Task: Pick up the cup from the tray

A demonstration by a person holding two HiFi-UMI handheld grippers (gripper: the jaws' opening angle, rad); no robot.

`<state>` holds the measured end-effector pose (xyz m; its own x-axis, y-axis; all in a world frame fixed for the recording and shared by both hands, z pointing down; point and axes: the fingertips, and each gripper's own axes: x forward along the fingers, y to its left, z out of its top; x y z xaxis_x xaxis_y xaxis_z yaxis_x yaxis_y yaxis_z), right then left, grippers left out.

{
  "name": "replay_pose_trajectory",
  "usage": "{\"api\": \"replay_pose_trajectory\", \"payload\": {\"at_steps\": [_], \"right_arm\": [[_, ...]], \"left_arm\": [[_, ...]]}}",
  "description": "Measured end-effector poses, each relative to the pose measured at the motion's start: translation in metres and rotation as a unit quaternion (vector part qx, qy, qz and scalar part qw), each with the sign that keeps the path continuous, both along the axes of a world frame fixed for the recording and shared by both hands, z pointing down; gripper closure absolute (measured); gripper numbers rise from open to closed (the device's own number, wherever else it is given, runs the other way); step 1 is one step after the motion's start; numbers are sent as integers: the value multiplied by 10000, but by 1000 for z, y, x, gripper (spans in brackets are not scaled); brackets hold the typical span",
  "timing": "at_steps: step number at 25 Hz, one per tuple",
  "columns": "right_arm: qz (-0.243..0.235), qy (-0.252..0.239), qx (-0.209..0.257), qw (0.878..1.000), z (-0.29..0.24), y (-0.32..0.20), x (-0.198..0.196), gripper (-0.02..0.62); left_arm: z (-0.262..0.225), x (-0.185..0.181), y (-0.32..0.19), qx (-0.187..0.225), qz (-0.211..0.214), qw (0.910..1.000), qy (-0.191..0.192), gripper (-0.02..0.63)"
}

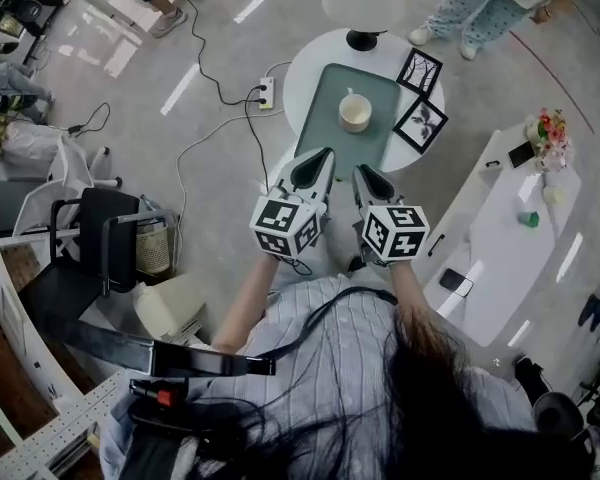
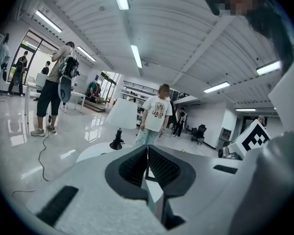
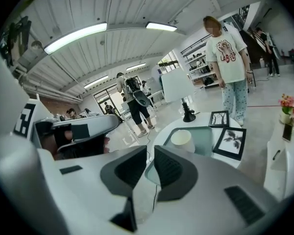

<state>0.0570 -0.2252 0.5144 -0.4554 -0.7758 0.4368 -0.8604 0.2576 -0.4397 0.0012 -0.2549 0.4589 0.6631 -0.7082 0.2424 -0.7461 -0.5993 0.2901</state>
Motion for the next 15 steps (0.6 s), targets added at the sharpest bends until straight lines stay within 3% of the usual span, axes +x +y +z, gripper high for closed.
{"api": "replay_pose_trajectory", "payload": {"at_steps": [5, 8, 15], "right_arm": [[93, -118, -197, 9997, 18, -36, -9, 535], [273, -211, -361, 9988, 32, -53, -8, 434], [352, 167, -654, 9971, 74, -87, -6, 364]], "left_arm": [[10, -11, -38, -81, 300, 9995, -46, 591], [20, -15, -56, -192, 502, 9985, -85, 591], [40, -14, -93, -385, 939, 9947, -165, 591]]}}
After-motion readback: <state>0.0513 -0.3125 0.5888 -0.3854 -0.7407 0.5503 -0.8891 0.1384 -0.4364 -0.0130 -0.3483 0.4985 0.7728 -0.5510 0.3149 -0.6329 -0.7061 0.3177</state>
